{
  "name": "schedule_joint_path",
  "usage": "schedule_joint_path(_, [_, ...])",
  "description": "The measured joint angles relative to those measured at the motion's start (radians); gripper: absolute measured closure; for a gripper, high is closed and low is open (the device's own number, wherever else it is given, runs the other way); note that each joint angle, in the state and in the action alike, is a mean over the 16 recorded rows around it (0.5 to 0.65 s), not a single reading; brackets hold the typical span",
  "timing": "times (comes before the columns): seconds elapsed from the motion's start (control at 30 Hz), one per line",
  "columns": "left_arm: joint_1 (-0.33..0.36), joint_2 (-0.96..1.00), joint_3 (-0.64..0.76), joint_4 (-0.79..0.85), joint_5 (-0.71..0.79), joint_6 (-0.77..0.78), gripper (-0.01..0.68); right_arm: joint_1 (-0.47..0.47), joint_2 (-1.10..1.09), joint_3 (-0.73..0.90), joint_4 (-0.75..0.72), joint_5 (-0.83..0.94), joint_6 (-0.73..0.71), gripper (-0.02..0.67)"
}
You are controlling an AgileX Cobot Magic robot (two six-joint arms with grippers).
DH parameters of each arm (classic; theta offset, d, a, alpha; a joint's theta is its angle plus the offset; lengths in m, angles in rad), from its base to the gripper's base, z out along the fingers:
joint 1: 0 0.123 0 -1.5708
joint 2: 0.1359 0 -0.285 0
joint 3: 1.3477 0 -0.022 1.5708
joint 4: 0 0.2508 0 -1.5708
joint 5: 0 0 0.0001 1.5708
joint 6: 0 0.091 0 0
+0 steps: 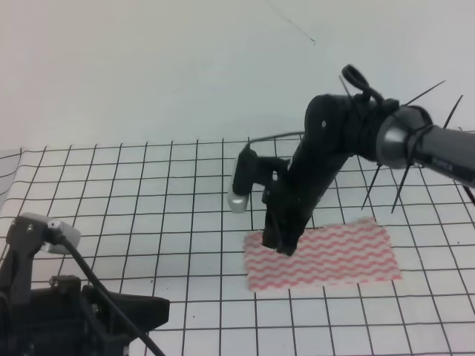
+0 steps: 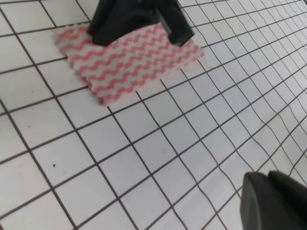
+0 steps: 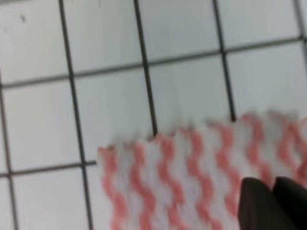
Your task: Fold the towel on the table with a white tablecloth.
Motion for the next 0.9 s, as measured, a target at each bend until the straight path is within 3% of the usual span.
schedule_joint_path(0.17, [0.000, 0.000, 0.000, 0.002, 0.000, -0.001, 0.675, 0.002, 0.022, 0.000, -0.014, -0.007, 0.004, 0.645])
schedule_joint_path(0.5, [0.000, 0.000, 0.000, 0.004, 0.003, -0.002, 0.675, -0.002, -0.052, 0.000, -0.063, -0.012, 0.061, 0.652])
schedule_joint_path(0.73, [0.000, 0.000, 0.000, -0.002, 0.037, 0.001, 0.675, -0.009, -0.236, 0.035, -0.157, -0.005, 0.218, 0.651])
schedule_joint_path(0.9, [0.000, -0.001, -0.001, -0.019, 0.068, 0.016, 0.675, -0.014, -0.408, 0.136, -0.262, -0.038, 0.408, 0.651])
